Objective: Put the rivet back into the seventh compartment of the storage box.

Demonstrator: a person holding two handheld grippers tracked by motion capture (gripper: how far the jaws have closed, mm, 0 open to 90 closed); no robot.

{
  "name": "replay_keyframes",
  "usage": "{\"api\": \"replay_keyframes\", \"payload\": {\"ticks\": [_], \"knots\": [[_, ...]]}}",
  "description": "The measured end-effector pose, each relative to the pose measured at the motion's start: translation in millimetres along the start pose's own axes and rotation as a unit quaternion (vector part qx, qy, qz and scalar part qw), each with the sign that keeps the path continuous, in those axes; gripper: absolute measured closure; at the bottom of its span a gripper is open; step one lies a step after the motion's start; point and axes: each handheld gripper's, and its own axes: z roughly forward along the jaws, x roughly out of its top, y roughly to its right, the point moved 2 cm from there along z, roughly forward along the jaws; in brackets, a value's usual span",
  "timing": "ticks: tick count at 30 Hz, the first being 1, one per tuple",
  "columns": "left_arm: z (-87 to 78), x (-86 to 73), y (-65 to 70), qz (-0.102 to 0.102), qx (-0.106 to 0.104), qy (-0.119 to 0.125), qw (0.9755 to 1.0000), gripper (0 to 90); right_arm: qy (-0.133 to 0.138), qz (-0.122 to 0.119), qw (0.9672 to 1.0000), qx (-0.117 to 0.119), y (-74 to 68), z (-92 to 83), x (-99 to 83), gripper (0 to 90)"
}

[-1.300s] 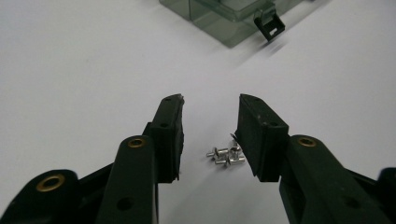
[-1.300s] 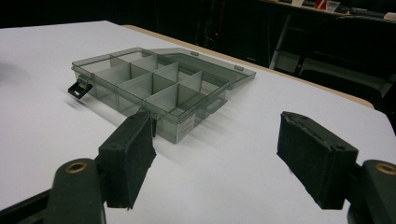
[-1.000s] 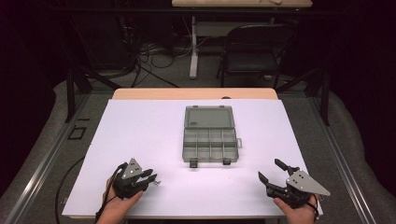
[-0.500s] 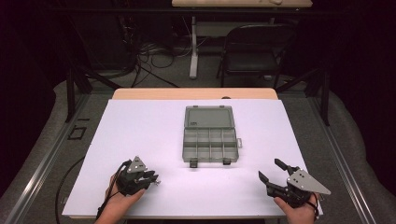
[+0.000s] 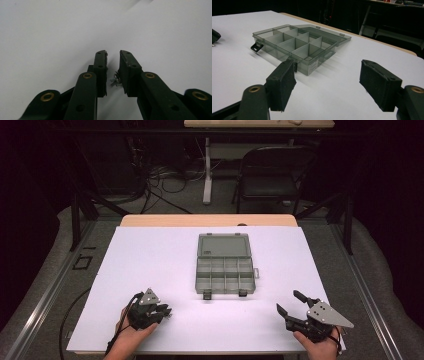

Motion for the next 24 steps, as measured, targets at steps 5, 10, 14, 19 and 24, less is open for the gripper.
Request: {"api": "replay_keyframes", "payload": {"ticks": [5,10,14,19,24], "knots": [[0.5,-1.5,1.8,0.005,0.0,-0.006,1.0,77.8,-0.001,0.002,1.0,-0.002,0.8,-0.7,-0.2,27.6],[-2.8,-1.6,-0.7,-0.004,0.001,0.003,1.0,76.8,0.003,0.005,1.0,-0.002,1.0,-0.8,0.0,27.7],[-12.3,-3.6,-2.1,-0.011,0.002,0.015,0.9998,77.6,0.002,0.006,1.0,-0.001,1.0,-0.8,-0.2,27.7],[-12.2,-7.4,-2.1,-0.012,-0.006,0.013,0.9998,77.0,0.002,0.006,1.0,-0.001,1.3,-0.8,-0.3,27.7],[-9.9,-7.6,-0.6,-0.007,-0.004,0.009,0.9999,74.7,0.002,0.008,1.0,0.0,1.1,-0.7,0.0,27.8]]}}
